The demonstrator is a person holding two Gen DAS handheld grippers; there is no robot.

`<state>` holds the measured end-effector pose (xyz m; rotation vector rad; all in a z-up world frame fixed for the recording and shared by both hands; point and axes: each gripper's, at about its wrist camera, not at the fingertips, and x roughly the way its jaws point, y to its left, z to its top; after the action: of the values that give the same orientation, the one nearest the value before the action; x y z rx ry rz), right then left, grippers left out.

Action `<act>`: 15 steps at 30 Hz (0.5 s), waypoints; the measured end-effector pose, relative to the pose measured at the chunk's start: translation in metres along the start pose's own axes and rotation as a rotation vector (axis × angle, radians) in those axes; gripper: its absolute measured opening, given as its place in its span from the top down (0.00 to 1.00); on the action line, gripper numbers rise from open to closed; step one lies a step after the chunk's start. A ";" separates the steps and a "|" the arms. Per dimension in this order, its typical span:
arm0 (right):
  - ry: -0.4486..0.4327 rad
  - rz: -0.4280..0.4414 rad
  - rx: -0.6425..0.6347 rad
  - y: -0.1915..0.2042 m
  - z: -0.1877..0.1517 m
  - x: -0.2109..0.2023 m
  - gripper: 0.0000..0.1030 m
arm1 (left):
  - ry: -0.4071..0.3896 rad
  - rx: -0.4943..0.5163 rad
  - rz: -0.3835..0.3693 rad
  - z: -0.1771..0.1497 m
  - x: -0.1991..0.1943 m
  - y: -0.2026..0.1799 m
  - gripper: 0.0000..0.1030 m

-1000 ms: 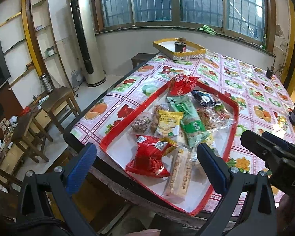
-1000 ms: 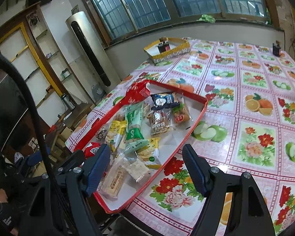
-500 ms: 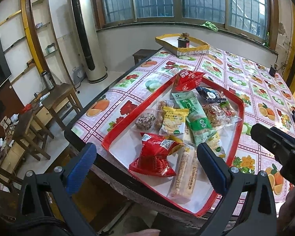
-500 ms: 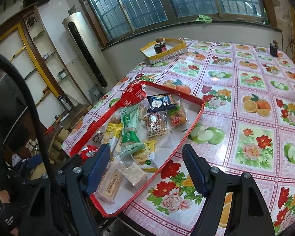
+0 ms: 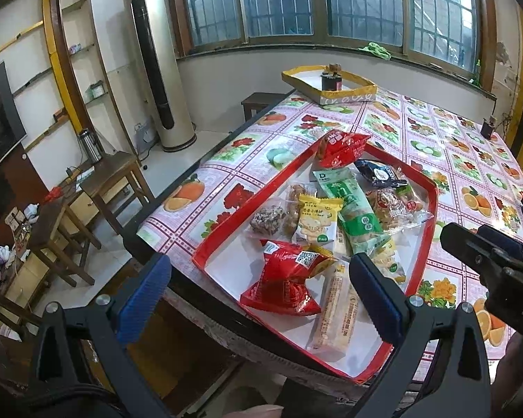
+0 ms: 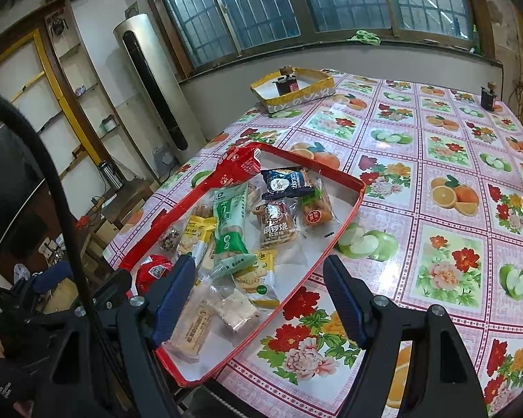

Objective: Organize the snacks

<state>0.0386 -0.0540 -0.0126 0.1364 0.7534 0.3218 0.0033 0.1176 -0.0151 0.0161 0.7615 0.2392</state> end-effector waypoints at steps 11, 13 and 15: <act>0.010 -0.046 -0.027 0.003 0.001 -0.003 0.26 | 0.009 -0.001 -0.037 0.004 0.000 0.003 0.01; 0.006 -0.051 -0.026 0.003 0.002 -0.004 0.26 | 0.005 -0.001 -0.032 0.004 0.000 0.003 0.01; 0.005 -0.050 -0.027 0.003 0.002 -0.004 0.26 | 0.009 0.001 -0.029 0.005 0.001 0.001 0.01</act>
<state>0.0364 -0.0529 -0.0077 0.0911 0.7558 0.2848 0.0077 0.1192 -0.0119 0.0048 0.7701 0.2119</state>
